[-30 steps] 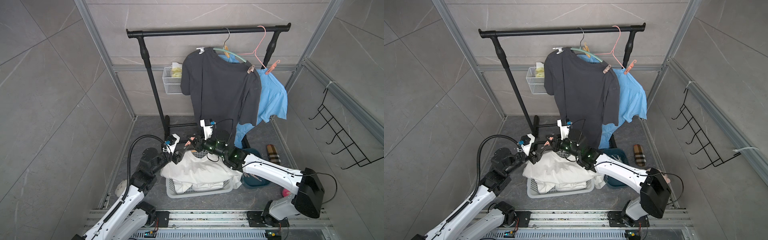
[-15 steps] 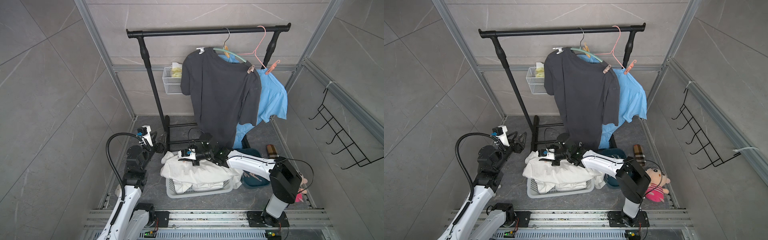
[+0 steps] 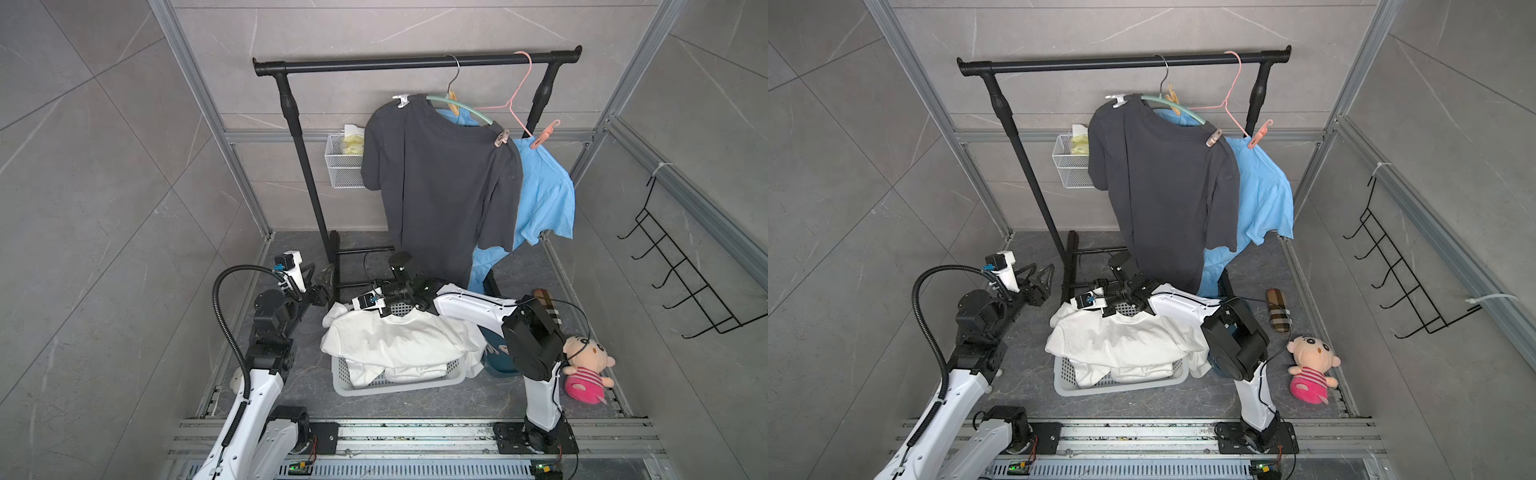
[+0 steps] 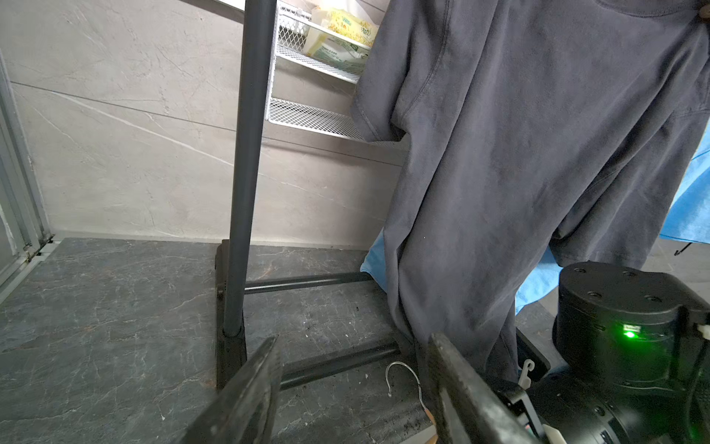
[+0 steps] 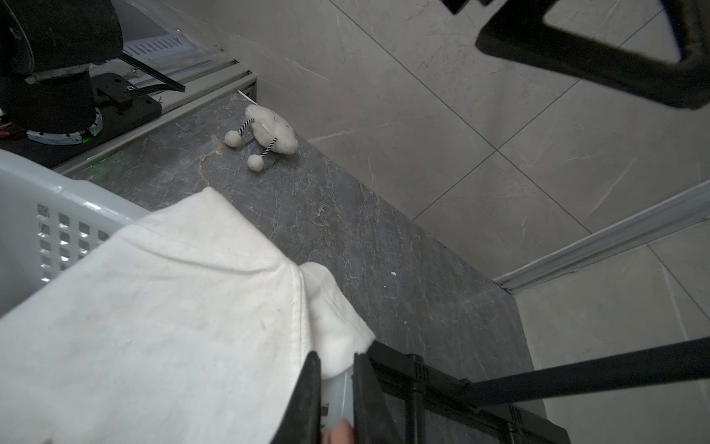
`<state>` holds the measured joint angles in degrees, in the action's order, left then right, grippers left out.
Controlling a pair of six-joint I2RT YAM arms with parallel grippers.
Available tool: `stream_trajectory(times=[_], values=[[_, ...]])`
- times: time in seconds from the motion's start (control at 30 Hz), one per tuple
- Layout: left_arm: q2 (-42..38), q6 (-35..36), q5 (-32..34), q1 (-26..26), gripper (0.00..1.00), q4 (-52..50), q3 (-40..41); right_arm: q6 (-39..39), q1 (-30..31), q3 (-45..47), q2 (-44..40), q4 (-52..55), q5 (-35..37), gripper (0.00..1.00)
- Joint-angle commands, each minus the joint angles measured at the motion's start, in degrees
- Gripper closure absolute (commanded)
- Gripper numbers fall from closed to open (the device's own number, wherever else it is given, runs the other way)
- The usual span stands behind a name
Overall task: Use clothespins to secure the t-shirt on both sides of the hanger
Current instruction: Clamp the T-shirt on the hanger.
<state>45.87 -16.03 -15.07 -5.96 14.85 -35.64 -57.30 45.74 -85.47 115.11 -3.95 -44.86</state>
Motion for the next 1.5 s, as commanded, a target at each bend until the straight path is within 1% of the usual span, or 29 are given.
stream_trajectory(times=[0.0, 0.2, 0.6, 0.77, 0.93, 1.2, 1.23, 1.27, 1.3, 1.33, 1.37, 1.43, 1.47], values=[[-0.07, 0.26, -1.28, 0.41, 0.38, 2.02, -0.18, -1.26, 0.03, -1.1, 0.69, 2.06, -1.41, 1.0], [-0.21, 0.39, -1.19, 0.42, 0.38, 2.02, -0.09, 0.69, 0.06, -1.17, 0.1, 2.45, -2.14, 1.0], [0.44, 0.66, -1.09, 0.41, 0.38, 1.5, -0.13, 1.0, 0.18, -3.07, 2.99, 5.18, 3.22, 1.0], [0.71, 0.77, -1.18, 0.42, 0.38, 1.58, -0.14, 1.05, 0.62, -3.47, 3.87, 5.6, 4.0, 1.0], [0.98, 0.75, -1.28, 0.4, 0.37, 1.58, -0.13, 0.6, 1.17, -3.83, 4.92, 6.63, 6.87, 1.0], [1.32, 0.81, -1.45, 0.42, 0.37, 1.66, -0.26, 1.61, 1.57, -3.34, 4.43, 6.36, 8.91, 1.0], [1.21, 0.74, -1.45, 0.42, 0.37, 1.55, -0.26, 1.66, 1.7, -3.16, 4.02, 6.19, 8.91, 0.94], [1.2, 0.76, -1.45, 0.4, 0.37, 1.66, -0.28, 1.96, 1.71, -2.79, 3.42, 5.81, 9.2, 0.86], [1.18, 0.76, -1.48, 0.37, 0.37, 1.68, -0.18, 2.24, 1.86, -2.45, 2.79, 5.5, 9.56, 0.69], [1.32, 0.75, -1.45, 0.42, 0.37, 1.59, -0.3, 2.72, 1.98, -2.13, 2.18, 5.25, 10.09, 0.54], [1.35, 0.83, -1.45, 0.42, 0.37, 1.5, -0.28, 3.58, 2.05, -1.73, 1.38, 4.79, 10.65, 0.46], [1.33, 0.96, -1.37, 0.37, 0.37, 1.19, -0.4, 5.5, 2.16, -1.49, -0.05, 5.23, 11.17, 0.36], [1.27, 1.09, -1.23, 0.42, 0.37, 0.95, -0.5, 6.92, 2.16, -1.59, -0.98, 5.47, 11.75, 0.29]])
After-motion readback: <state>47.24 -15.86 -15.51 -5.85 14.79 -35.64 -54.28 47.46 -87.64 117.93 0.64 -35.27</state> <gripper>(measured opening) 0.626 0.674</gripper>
